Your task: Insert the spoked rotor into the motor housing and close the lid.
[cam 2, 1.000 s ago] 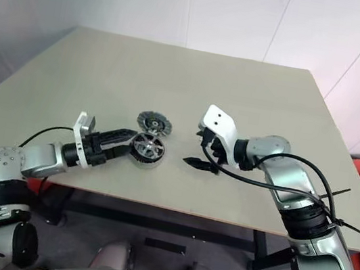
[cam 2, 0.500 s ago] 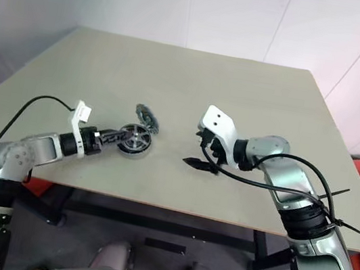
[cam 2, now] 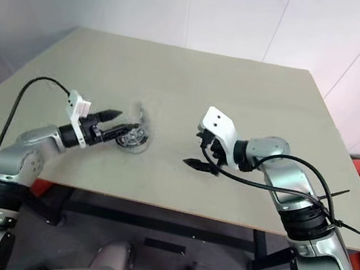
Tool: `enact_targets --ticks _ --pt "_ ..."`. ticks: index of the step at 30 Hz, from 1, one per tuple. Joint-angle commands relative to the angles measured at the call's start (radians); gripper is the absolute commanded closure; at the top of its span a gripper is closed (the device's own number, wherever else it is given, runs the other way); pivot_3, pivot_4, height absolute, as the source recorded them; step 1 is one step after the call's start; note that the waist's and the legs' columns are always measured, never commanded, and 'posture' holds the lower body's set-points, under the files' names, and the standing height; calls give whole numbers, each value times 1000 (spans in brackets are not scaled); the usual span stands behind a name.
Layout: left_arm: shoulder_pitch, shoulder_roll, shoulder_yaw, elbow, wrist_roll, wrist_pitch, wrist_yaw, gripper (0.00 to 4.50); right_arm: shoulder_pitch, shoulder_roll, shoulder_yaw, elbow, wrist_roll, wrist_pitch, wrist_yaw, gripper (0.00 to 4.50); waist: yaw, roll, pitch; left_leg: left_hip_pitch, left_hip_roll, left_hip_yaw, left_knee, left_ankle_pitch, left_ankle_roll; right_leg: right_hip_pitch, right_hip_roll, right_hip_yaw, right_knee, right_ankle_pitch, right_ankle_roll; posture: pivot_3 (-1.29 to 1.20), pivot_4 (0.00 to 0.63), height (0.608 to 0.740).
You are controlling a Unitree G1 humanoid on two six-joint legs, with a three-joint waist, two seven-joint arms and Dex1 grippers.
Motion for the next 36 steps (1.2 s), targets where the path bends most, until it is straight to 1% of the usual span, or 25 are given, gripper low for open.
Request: enact_targets --ticks 1,5,10,14,17,19,25,29,32,33,35,36 --pt "3 -5 0 -8 10 -33 -17 21 -14 0 -11 -12 2 -17 2 0 0 0 0 0 0 0 0 0 0 0 0 0 0 0 0 0 0 740" --pt "4 -14 21 3 -3 -28 -20 21 -15 0 -13 -13 3 -15 2 0 0 0 0 0 0 0 0 0 0 -1 0 0 0 0 0 0 0 740" --pt "-28 -18 106 -10 -90 78 48 21 -12 -4 -15 -17 4 -11 3 0 0 0 0 0 0 0 0 0 0 -1 0 0 1 0 0 0 0 740" --pt "-81 14 207 57 -127 162 152 21 -12 -3 -16 -16 4 -10 2 0 0 0 0 0 0 0 0 0 0 0 0 0 1 0 0 0 0 740" --pt "-96 59 243 118 -106 197 195 21 -10 2 -15 -21 6 -6 -2 0 -4 0 0 1 0 0 1 0 0 0 0 0 1 0 0 0 0 740" --pt "-94 83 261 144 -109 212 195 21 -9 11 -16 -26 13 -1 -6 0 -3 0 0 0 0 0 0 0 0 -1 0 0 1 0 0 0 0 740" --pt "-60 127 259 145 -117 294 161 21 -11 56 -48 -51 61 46 -28 0 2 0 0 -1 0 0 1 0 0 -1 0 0 1 0 0 0 0 740" --pt "-27 158 220 135 -77 266 101 21 -5 63 -41 -61 63 55 -44 0 1 0 0 0 0 0 1 0 0 -1 0 0 1 0 0 0 0 740" --pt "-20 154 211 102 -95 283 61 21 -1 62 -38 -63 63 55 -51 0 3 0 0 0 0 0 1 0 0 -1 0 0 1 0 0 0 0 740" --pt "-23 146 207 89 -101 285 52 406 -1 61 -37 -62 61 54 -53 0 4 0 0 -1 0 0 1 0 0 -1 0 0 1 0 0 0 0 740" --pt "-26 133 189 56 -108 296 40 892 -1 60 -34 -57 56 50 -56 0 4 0 0 -1 0 0 1 0 0 0 0 0 1 0 0 0 0 740" --pt "-21 134 159 40 -87 282 26 1179 -2 60 -33 -53 53 47 -56 0 3 0 0 -1 0 0 1 0 0 0 0 0 1 0 0 0 0 740"
